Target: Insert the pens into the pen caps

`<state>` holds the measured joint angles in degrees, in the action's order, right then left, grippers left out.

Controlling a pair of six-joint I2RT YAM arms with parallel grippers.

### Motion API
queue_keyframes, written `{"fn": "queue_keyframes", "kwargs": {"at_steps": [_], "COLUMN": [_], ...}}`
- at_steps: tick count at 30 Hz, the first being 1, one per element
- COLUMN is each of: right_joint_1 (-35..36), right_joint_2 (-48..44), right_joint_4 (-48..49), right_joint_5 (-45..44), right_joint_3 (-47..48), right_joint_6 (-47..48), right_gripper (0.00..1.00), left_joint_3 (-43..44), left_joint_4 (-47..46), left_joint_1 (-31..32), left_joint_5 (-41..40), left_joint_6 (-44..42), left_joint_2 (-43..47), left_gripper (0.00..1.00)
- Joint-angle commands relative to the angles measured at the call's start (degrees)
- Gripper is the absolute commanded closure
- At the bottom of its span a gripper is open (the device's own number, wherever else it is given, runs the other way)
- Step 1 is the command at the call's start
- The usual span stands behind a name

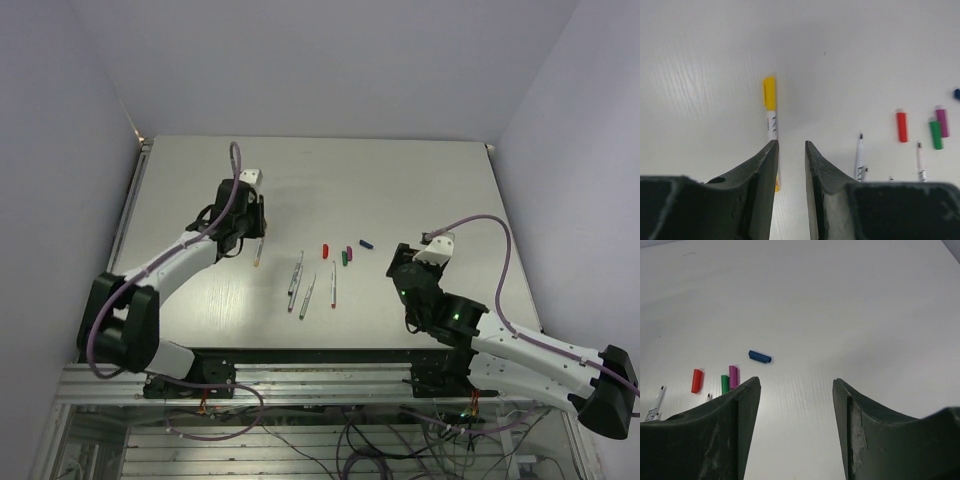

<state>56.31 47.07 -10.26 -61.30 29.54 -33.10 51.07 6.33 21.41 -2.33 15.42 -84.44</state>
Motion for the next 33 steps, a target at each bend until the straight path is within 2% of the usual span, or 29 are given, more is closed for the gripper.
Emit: {"fn": "queue_keyframes", "kwargs": {"at_steps": [1,6,10,13,26,33], "right_joint_1": [-0.5,-6.1,-17.5,-22.5,-23.2,-23.3], "right_joint_2": [-1.2,-3.3,-4.1,-3.8,-1.7,1.0], "right_joint_4": [1.0,5.5,6.8,7.4,11.6,11.7], "right_joint_5": [-2.9,2.1,14.8,20.1,29.2,31.3], "right_joint_3": [0.3,-0.6,-0.4,-0.4,-4.5,-4.0], "right_joint_6": [-1.1,3.3,3.8,3.5,1.0,0.0], "right_gripper": [0.41,0.42,0.42,0.42,0.44,0.45], "left_joint_3": [-0.8,-5.3,-7.3,-8.6,-11.4,-9.5], "left_joint_4": [0.1,-0.3,0.1,0.4,-2.8,-5.4], "left_joint_1": [0.0,3.2,6.5,8.1,12.8,16.2], "left_joint_5": [-0.4,-3.1,-3.4,-4.5,-1.7,-2.1], "left_joint_6": [0.6,0.7,1.2,1.5,3.0,3.4], "left_joint_2": [7.0,11.6,11.5,11.0,7.1,1.2], "left_gripper": [0.63,0.64,0.64,0.61,0.51,0.50]}}
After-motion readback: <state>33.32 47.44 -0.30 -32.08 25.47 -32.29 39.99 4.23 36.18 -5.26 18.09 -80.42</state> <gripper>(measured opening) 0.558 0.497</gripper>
